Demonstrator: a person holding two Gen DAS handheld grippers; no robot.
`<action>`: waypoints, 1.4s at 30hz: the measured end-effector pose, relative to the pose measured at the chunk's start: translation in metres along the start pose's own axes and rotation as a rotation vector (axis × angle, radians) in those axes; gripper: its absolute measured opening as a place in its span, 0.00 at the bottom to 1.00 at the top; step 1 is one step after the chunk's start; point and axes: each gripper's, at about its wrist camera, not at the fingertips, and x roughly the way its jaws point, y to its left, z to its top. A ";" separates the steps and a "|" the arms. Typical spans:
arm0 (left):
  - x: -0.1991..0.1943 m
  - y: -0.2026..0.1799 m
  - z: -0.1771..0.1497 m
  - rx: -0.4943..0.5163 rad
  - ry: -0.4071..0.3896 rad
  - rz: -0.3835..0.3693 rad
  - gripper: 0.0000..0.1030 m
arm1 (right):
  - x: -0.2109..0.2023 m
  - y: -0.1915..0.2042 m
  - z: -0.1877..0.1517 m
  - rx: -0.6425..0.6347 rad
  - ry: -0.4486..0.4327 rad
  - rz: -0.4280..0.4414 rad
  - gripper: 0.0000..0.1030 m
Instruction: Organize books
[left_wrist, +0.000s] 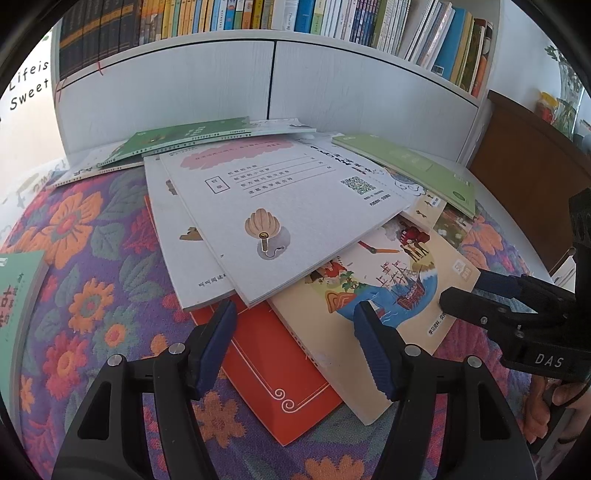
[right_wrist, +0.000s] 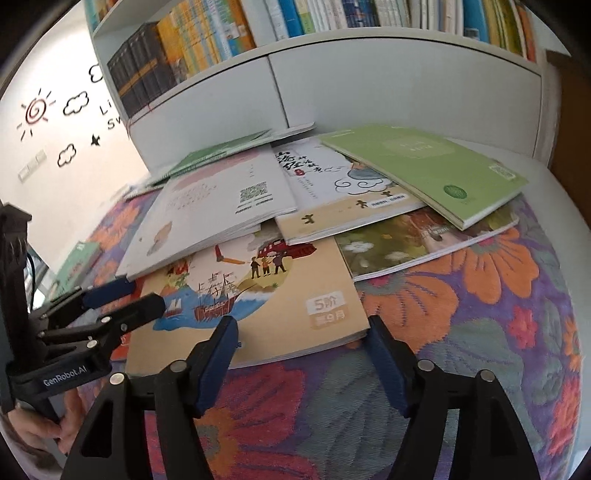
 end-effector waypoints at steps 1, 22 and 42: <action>0.000 0.000 0.000 -0.001 0.000 -0.002 0.62 | 0.000 -0.002 0.000 0.008 -0.003 0.014 0.69; -0.008 -0.001 -0.004 0.017 0.019 -0.033 0.62 | -0.003 0.006 -0.004 -0.031 -0.002 0.161 0.68; -0.014 0.048 0.019 -0.160 0.052 -0.054 0.61 | -0.032 -0.005 0.026 0.061 -0.083 0.220 0.49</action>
